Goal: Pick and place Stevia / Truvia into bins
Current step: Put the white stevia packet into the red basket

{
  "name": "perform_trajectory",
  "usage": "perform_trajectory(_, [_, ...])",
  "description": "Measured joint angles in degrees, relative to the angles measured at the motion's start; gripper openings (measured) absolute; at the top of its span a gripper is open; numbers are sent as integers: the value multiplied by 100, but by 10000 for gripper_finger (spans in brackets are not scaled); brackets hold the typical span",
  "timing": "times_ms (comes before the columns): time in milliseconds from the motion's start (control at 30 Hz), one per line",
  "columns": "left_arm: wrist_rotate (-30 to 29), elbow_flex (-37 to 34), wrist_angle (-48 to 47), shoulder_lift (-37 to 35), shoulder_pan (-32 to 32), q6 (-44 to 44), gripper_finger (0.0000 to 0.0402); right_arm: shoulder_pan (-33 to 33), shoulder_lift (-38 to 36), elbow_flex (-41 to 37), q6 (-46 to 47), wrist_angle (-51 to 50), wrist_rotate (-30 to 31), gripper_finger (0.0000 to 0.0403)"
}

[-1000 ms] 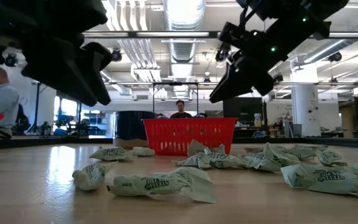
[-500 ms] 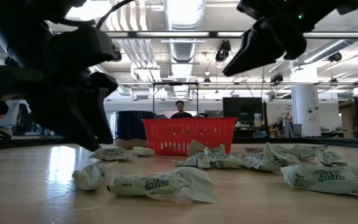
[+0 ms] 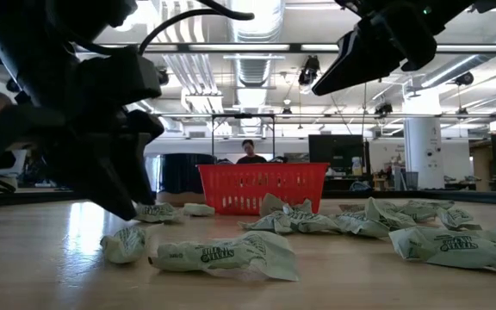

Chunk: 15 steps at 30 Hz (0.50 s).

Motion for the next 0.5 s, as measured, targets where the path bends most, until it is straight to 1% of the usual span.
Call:
perform_trajectory(167, [0,-13,0,0,11,-1,135,-2,0,0,0,-17,0,89])
perform_trajectory(233, [0,-13,0,0,11,2,127,-2,0,0,0,-21,1,86])
perform_trajectory(333, [0,-13,0,0,11,5,98,-2,0,0,0,-24,0,83])
perform_trajectory(500, [-2,-9,1,0,15,115,29,-2,0,1,34,-28,2,77])
